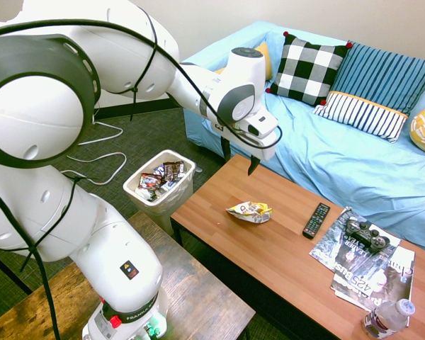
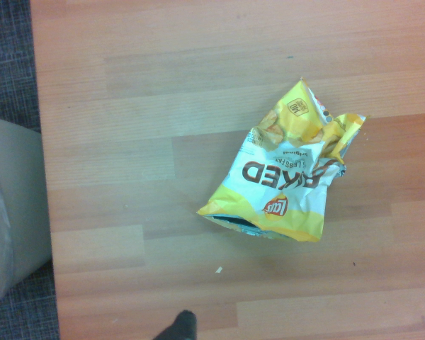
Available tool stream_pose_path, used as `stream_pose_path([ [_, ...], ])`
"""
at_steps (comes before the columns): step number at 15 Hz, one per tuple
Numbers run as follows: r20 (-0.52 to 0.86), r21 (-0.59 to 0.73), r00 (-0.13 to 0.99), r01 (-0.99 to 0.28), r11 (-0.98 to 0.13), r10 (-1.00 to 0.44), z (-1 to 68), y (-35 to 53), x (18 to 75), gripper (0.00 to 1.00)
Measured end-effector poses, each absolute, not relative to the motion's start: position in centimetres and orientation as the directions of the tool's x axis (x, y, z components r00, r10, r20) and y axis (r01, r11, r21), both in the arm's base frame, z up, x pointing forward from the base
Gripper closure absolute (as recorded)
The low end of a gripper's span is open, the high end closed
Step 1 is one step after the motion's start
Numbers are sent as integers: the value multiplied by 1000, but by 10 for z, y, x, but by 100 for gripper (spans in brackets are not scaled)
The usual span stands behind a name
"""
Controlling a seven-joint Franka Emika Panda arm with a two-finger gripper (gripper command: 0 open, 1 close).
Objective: Throw the chip bag in the trash bin
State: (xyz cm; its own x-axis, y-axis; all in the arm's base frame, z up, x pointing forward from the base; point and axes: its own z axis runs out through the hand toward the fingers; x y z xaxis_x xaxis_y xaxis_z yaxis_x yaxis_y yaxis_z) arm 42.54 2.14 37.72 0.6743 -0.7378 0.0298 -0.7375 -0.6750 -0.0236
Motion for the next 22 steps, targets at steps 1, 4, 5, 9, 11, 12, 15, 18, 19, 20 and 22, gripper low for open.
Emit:
stream_pose_path([
  [1,29,-27,673,-739,-673,-739,377,22,427,0],
  [4,29,-44,679,-733,-679,-734,369,29,434,0],
  [5,16,-33,671,-741,-671,-741,358,30,438,0],
  [9,-65,40,593,-802,-596,-803,280,6,460,0],
  [11,-86,66,562,-821,-568,-823,243,-3,472,0],
  [12,-94,78,549,-827,-556,-830,226,-6,479,0],
  [15,-125,129,518,-837,-532,-846,172,-12,495,0],
  [18,-136,172,498,-839,-516,-856,134,-9,507,0],
  [19,-133,182,493,-841,-510,-860,125,-10,511,0],
  [20,-128,183,490,-843,-506,-862,118,-10,514,100],
  [22,-116,169,479,-854,-492,-870,109,-13,518,100],
])
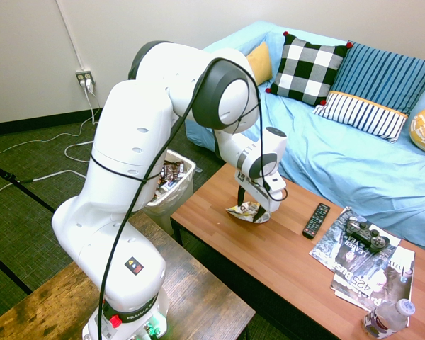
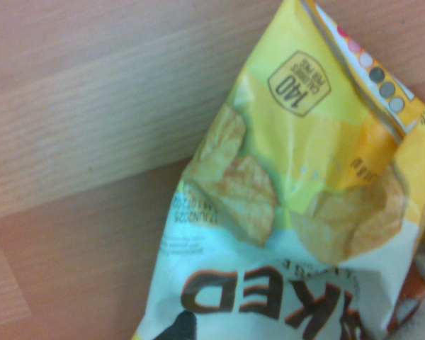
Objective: Throw the chip bag in the trash bin
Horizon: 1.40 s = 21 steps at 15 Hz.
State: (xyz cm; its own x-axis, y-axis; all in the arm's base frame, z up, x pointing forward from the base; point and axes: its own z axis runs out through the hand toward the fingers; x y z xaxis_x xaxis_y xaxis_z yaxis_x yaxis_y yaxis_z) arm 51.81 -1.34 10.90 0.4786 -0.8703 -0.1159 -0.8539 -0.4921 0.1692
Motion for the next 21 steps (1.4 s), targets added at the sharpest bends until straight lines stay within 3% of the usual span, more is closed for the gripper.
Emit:
stream_pose_path([
  [11,-143,156,418,-886,-437,-897,102,-22,518,100],
  [21,-159,130,437,-879,-458,-885,106,-19,522,100],
])
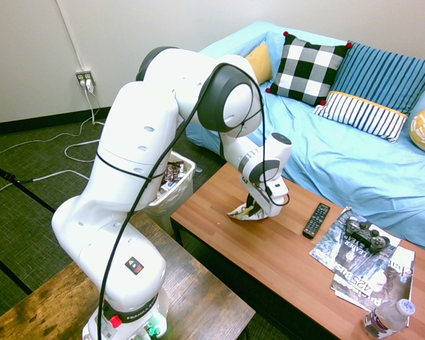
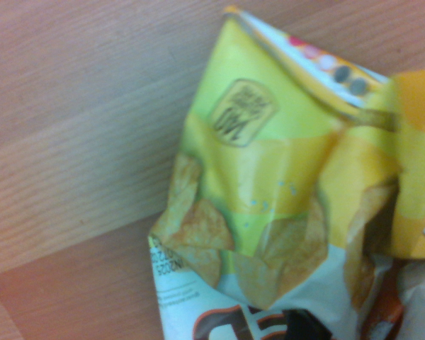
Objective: Throw the chip bag in the trash bin
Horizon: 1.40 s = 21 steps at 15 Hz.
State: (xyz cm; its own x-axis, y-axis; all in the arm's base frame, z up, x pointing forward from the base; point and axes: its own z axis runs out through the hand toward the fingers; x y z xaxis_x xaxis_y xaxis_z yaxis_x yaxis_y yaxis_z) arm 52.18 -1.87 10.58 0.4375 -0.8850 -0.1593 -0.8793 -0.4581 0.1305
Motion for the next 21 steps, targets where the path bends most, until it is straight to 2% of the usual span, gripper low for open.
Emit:
stream_pose_path([
  [2,-180,66,486,-862,-503,-855,126,-1,527,100],
  [6,-134,-59,635,-771,-634,-760,220,90,517,100],
  [10,-68,-61,760,-650,-758,-646,272,232,487,100],
  [13,-40,-44,822,-569,-821,-568,272,319,482,100],
  [18,-55,18,896,-440,-898,-440,214,447,444,100],
  [19,-57,29,904,-422,-906,-423,203,458,440,0],
  [21,-56,42,914,-401,-915,-403,188,471,435,0],
])
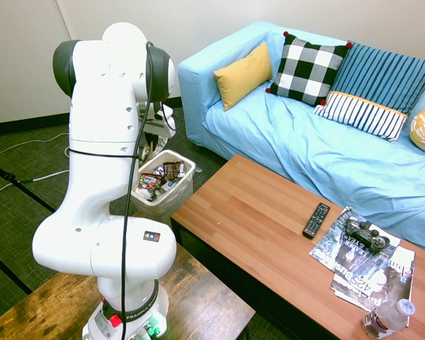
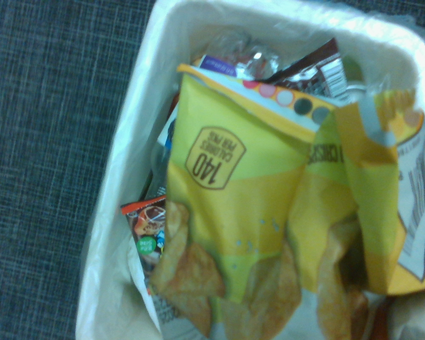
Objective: Throw the chip bag in the trash bin
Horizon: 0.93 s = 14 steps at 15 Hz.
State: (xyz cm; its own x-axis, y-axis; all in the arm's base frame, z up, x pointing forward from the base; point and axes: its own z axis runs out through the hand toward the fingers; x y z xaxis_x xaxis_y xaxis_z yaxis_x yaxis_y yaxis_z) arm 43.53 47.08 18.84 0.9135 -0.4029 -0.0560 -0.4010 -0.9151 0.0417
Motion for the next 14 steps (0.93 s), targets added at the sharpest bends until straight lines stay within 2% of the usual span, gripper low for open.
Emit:
stream_pose_path([
  [14,-40,48,913,-403,-914,-405,190,478,446,0],
])
